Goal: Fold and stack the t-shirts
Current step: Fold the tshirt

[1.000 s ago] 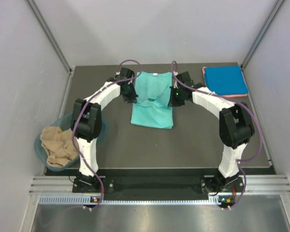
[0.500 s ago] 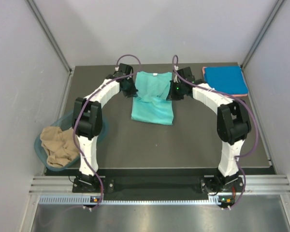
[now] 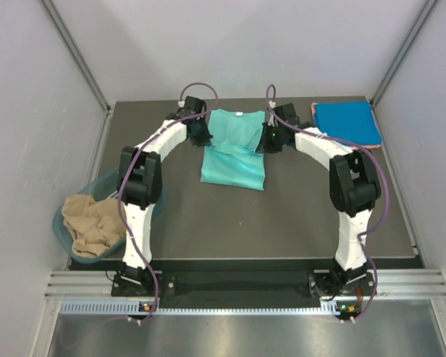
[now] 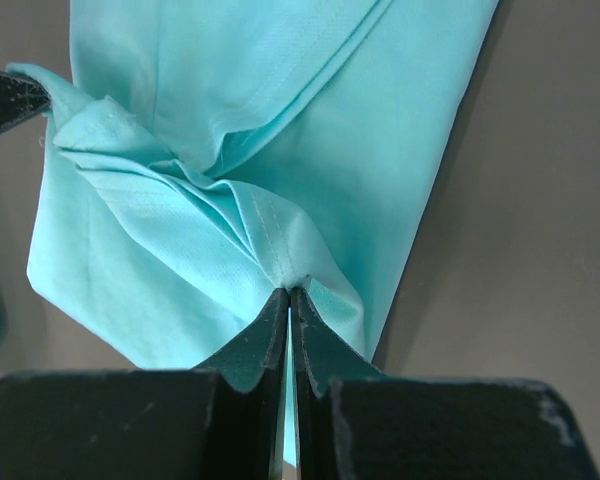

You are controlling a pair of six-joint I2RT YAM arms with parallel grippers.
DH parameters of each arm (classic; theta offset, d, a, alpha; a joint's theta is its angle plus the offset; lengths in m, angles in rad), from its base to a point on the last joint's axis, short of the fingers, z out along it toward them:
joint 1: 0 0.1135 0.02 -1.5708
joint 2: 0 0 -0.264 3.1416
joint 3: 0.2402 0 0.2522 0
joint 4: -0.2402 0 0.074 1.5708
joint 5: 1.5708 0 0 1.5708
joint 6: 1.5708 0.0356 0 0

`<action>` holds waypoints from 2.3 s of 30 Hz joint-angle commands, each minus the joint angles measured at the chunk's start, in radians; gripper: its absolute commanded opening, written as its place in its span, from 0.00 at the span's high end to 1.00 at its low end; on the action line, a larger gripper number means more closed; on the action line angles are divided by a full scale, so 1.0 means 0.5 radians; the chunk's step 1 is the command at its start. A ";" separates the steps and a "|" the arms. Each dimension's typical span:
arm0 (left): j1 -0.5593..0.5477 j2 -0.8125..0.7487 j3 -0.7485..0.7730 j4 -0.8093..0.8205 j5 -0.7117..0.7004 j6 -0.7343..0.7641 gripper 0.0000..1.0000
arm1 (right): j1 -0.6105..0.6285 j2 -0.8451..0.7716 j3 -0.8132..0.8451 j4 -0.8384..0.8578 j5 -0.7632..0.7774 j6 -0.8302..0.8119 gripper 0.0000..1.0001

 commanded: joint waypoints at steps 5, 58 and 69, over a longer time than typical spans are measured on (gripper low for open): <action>0.012 0.048 0.129 0.090 -0.053 0.028 0.99 | -0.057 0.095 0.176 0.146 -0.057 0.031 0.96; 0.034 -0.599 -1.015 0.080 0.506 0.448 1.00 | -0.122 -0.423 -1.164 0.496 -0.582 -0.089 1.00; -0.046 -0.939 -1.634 0.255 0.561 0.209 1.00 | -0.125 -0.923 -1.781 0.505 -0.294 0.077 1.00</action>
